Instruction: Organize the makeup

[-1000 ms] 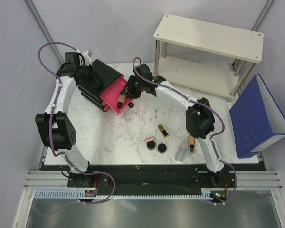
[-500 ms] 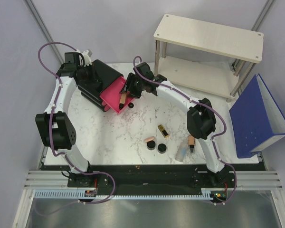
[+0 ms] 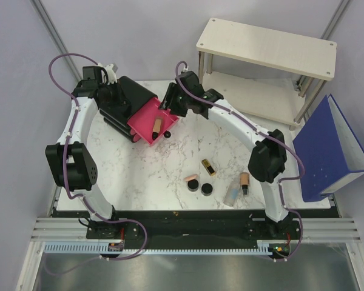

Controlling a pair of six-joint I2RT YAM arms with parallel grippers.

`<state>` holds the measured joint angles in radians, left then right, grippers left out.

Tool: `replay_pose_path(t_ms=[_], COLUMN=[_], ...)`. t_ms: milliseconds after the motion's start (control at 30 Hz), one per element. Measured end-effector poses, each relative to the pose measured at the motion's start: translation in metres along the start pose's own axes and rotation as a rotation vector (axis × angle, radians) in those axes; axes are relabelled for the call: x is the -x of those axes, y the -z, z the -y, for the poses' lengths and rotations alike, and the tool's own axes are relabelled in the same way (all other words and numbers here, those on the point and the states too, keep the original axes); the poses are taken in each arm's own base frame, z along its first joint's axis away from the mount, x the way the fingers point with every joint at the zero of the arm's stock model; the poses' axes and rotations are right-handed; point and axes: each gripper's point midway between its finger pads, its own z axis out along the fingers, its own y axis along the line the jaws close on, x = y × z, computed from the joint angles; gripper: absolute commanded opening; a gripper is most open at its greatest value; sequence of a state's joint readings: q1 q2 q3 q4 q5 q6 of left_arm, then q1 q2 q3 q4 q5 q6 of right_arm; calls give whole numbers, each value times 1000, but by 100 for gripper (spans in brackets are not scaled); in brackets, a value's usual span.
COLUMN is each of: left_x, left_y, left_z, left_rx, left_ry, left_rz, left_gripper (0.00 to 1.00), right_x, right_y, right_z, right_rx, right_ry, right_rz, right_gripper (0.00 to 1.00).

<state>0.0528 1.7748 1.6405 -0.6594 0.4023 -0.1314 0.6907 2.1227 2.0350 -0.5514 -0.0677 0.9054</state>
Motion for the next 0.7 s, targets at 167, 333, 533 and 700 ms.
replay_pose_path(t_ms=[167, 333, 533, 700], left_x=[-2, -2, -2, -2], left_y=[2, 3, 3, 3], left_z=[-1, -2, -4, -4], left_rx=[12, 21, 29, 29], left_ry=[4, 5, 6, 6], left_rz=[-12, -16, -16, -16], left_gripper=[11, 12, 11, 11], right_x=[29, 28, -44, -97], right_y=[58, 127, 186, 228], right_z=[1, 68, 219, 287], right_rx=[-61, -265, -661, -839], right_ry=[87, 155, 172, 149], right_rz=[97, 140, -37, -178], right_gripper=[61, 60, 59, 59])
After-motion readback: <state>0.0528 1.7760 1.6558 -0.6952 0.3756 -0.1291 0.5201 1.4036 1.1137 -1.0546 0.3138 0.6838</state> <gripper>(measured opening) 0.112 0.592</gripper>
